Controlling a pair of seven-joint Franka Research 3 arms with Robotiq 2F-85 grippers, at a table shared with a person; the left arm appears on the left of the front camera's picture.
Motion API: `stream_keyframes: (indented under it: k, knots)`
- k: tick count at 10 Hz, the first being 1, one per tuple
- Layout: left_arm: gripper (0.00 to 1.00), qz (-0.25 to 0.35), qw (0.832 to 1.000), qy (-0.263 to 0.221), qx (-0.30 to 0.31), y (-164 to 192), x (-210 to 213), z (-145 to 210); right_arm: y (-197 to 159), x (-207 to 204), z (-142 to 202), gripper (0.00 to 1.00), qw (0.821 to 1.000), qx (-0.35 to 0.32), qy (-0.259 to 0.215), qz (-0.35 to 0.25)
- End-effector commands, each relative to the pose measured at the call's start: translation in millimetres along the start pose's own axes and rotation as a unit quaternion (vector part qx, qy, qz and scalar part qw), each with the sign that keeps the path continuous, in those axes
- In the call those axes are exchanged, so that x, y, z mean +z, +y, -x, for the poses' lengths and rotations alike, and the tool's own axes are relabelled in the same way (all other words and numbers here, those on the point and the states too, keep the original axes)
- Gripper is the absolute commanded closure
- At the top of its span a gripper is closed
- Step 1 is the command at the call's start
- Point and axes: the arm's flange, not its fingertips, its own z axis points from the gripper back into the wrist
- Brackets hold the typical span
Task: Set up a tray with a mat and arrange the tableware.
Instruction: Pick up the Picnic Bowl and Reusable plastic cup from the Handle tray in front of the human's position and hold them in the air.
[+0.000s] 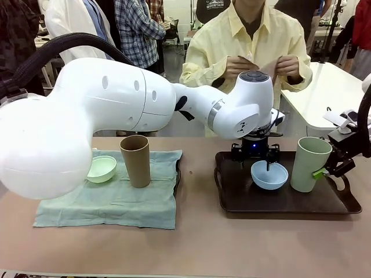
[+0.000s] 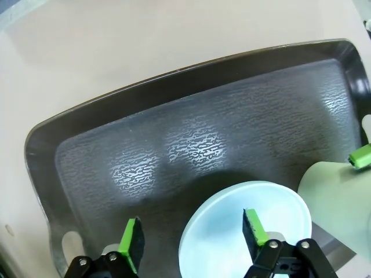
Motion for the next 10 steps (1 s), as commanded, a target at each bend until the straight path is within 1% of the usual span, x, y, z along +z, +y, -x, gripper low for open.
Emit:
stream_keyframes:
  k: [1,2,3,4,5,6,7,8,9,10]
  knots:
    - [0.62,0.003,1.000,0.008,0.015,-5.7,2.3,-6.8,-5.8,-2.8,-3.4,0.60,1.000,0.001,-0.009,-0.003]
    - [0.70,0.003,1.000,0.012,0.018,-5.8,2.3,-6.9,-5.7,-2.7,-3.1,0.60,1.000,0.002,-0.010,-0.004]
    - [1.00,0.002,1.000,0.014,0.020,-5.8,2.0,-6.9,-5.7,-2.0,-2.4,1.00,1.000,0.002,-0.009,-0.003]
    - [1.00,0.001,1.000,0.016,0.023,-5.6,1.5,-7.5,-6.3,-1.1,-1.3,0.64,1.000,0.003,-0.009,-0.003]
    - [1.00,-0.001,1.000,0.017,0.023,-5.7,1.8,-7.1,-6.0,-0.5,-0.3,1.00,1.000,0.004,-0.009,-0.003]
    - [0.87,-0.002,1.000,0.018,0.024,-5.6,1.8,-7.0,-5.7,-0.1,0.1,1.00,1.000,0.005,-0.010,-0.003]
    - [0.97,-0.004,0.999,0.019,0.025,-5.4,1.7,-7.2,-5.8,0.4,0.8,1.00,1.000,0.004,-0.010,-0.003]
    - [1.00,-0.005,0.999,0.019,0.027,-5.2,1.6,-7.4,-5.7,1.4,1.4,0.76,1.000,0.004,-0.009,-0.002]
    - [1.00,-0.007,0.999,0.017,0.027,-5.7,2.0,-8.3,-5.8,2.0,1.4,0.76,1.000,0.004,-0.009,-0.001]
    - [1.00,-0.011,0.999,0.016,0.026,-5.5,2.4,-8.9,-6.0,3.8,2.1,1.00,1.000,0.003,-0.009,0.001]
